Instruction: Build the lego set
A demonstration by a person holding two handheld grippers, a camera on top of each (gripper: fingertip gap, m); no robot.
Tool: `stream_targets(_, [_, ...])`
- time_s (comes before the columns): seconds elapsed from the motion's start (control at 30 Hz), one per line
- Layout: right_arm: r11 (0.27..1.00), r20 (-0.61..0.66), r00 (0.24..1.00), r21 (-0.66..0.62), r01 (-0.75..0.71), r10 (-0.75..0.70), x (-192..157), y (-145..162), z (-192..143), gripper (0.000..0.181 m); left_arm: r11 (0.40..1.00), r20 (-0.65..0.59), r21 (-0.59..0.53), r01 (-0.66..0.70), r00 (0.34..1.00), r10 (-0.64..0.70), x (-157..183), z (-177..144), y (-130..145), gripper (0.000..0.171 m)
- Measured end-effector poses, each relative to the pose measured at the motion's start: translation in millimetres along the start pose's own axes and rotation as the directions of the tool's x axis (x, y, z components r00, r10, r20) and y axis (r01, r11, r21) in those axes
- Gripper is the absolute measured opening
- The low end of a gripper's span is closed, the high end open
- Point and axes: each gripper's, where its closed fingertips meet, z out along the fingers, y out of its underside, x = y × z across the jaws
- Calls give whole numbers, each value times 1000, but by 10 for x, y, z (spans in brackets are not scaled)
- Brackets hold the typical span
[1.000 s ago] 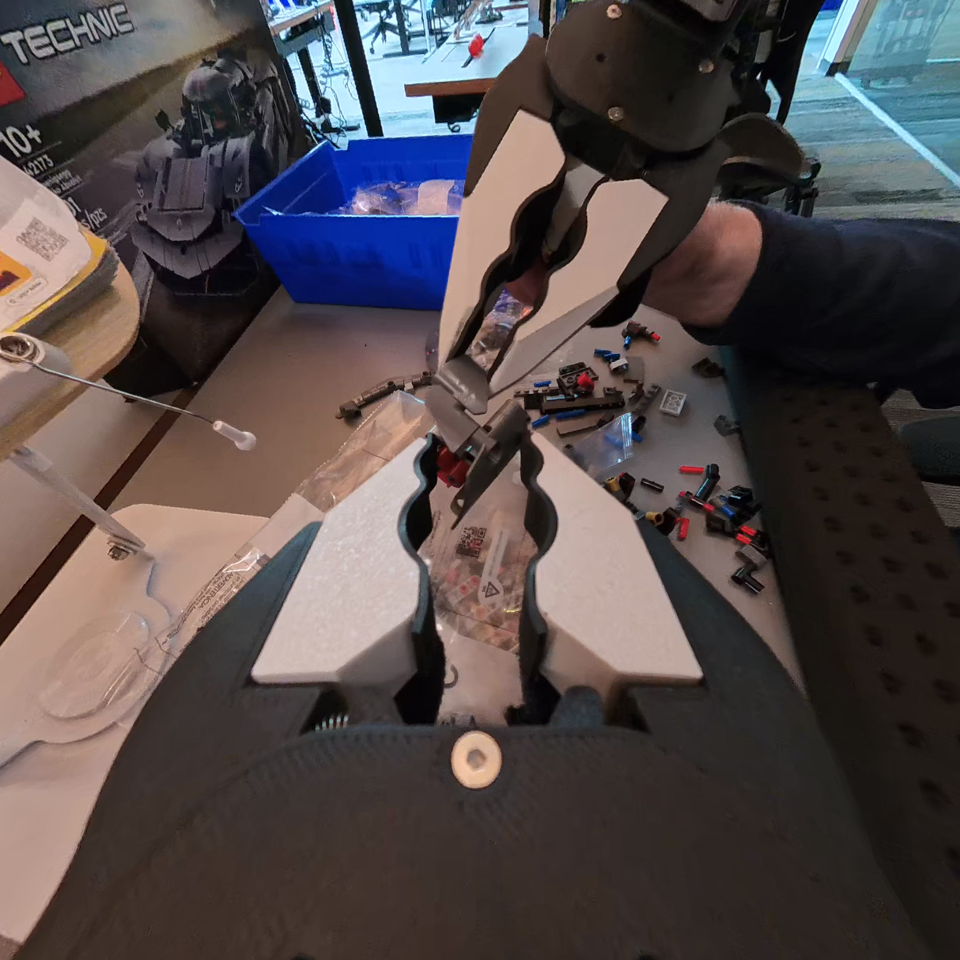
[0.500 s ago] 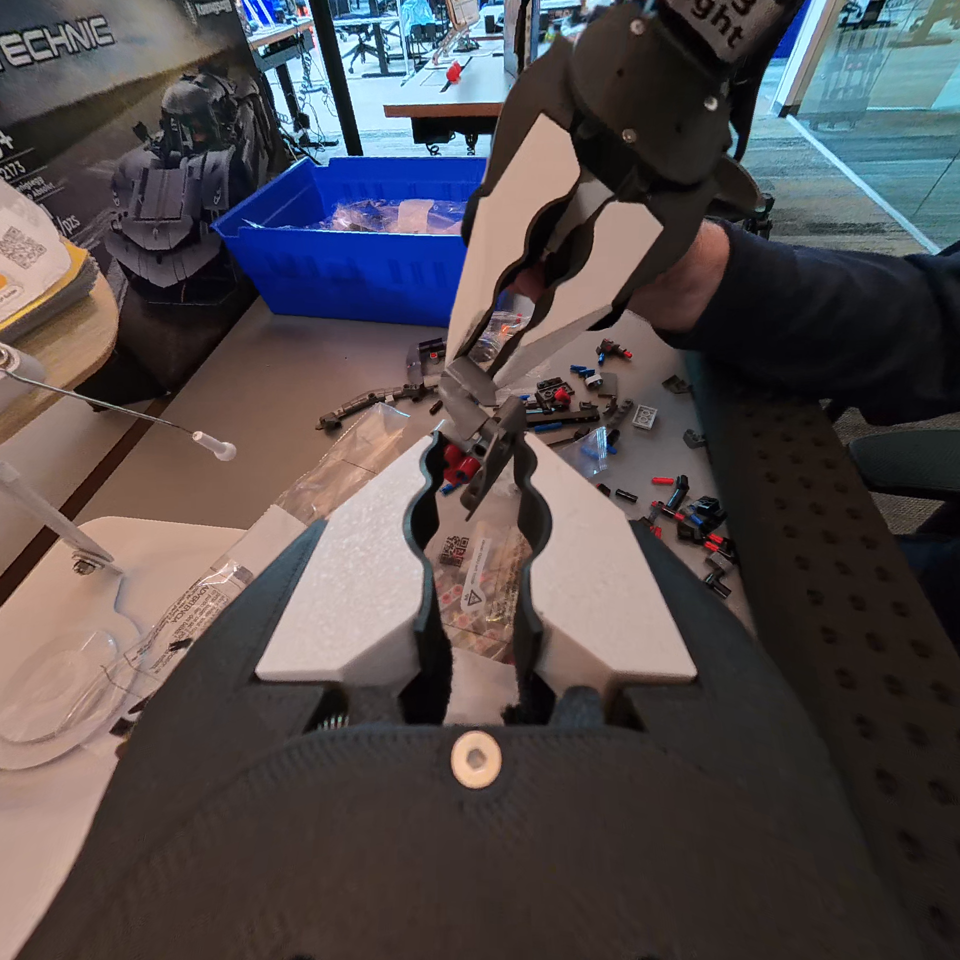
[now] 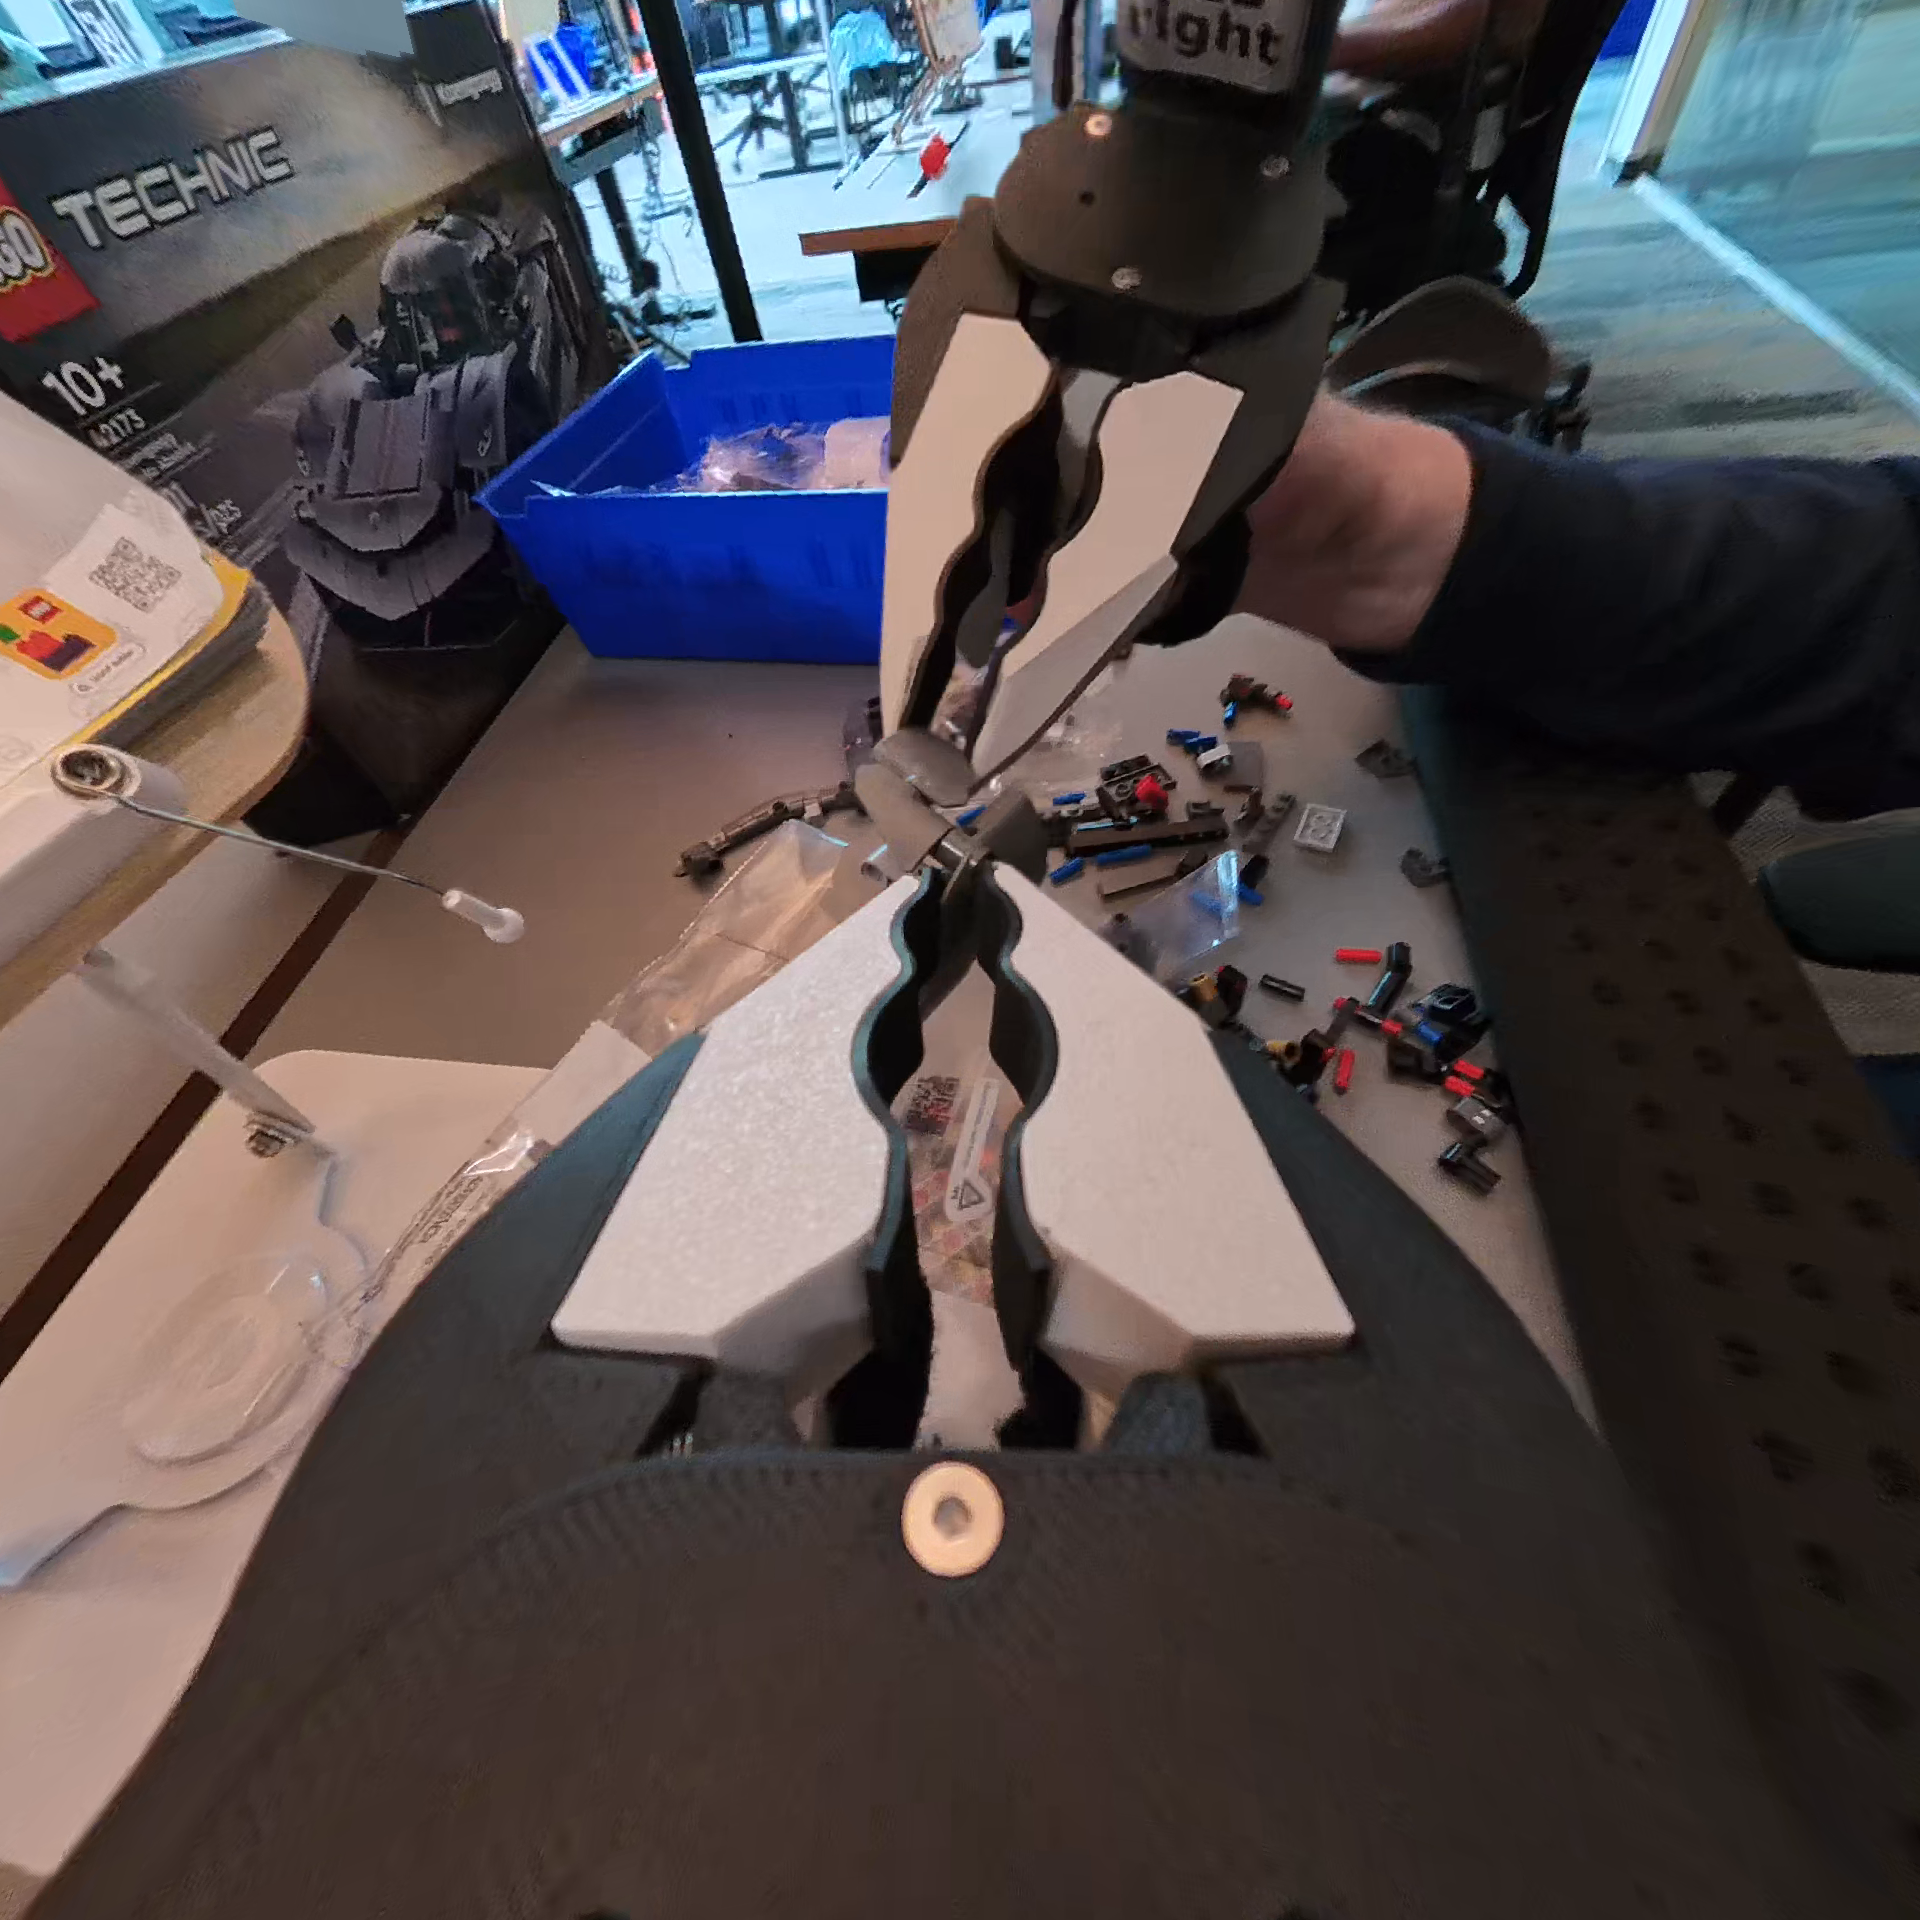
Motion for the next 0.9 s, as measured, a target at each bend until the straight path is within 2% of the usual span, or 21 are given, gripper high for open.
stream_targets(0.1, [999, 20, 999, 1, -50, 50, -1, 49, 22, 7, 1000, 4, -7, 14, 1000, -14, -26, 0, 33, 3])
stream_targets(0.33, [995, -55, 994, -28, 91, -92, -8, 36, -10, 7, 1000, 2, 13, 28, 1000, -28, -35, -7, 16, 4])
stream_targets(0.43, [975, -124, 969, -97, 202, -213, 4, 64, -23, 7, 997, -17, 22, 73, 997, -72, -52, 2, 41, 3])
stream_targets(0.47, [963, -154, 955, -130, 235, -254, 21, 73, -40, 7, 995, 51, 16, 94, 994, -94, -182, -41, 73, 0])
stream_targets(0.5, [947, -194, 935, -189, 260, -295, 78, 127, -84, 7, 991, 77, 50, 125, 989, -129, -301, -162, 63, 0])
stream_targets(0.53, [937, -231, 920, -224, 267, -317, 142, 178, -154, 7, 975, 59, 129, 182, 980, -191, -381, -326, -12, 0])
stream_targets(0.6, [977, -197, 959, -103, 185, -202, 114, 122, -234, 7, 975, 85, 156, 158, 981, -172, -431, -506, -47, 0])
stream_targets(0.7, [999, -93, 995, -2, 46, -46, 105, 117, -225, 7, 983, 29, 115, 144, 989, -148, -274, -362, -43, 0])
stream_targets(0.77, [999, -41, 999, 28, -29, 30, 102, 133, -217, 8, 994, 32, 40, 100, 994, -101, -204, -212, 38, 0])
stream_targets(0.83, [997, -11, 997, 30, -70, 70, 88, 157, -210, 8, 995, 1, 54, 82, 997, -82, -120, -128, 6, 0])
stream_targets(0.9, [995, 14, 995, 18, -101, 101, 71, 187, -205, 8, 999, 26, 11, 43, 999, -43, -119, -80, 61, 0])
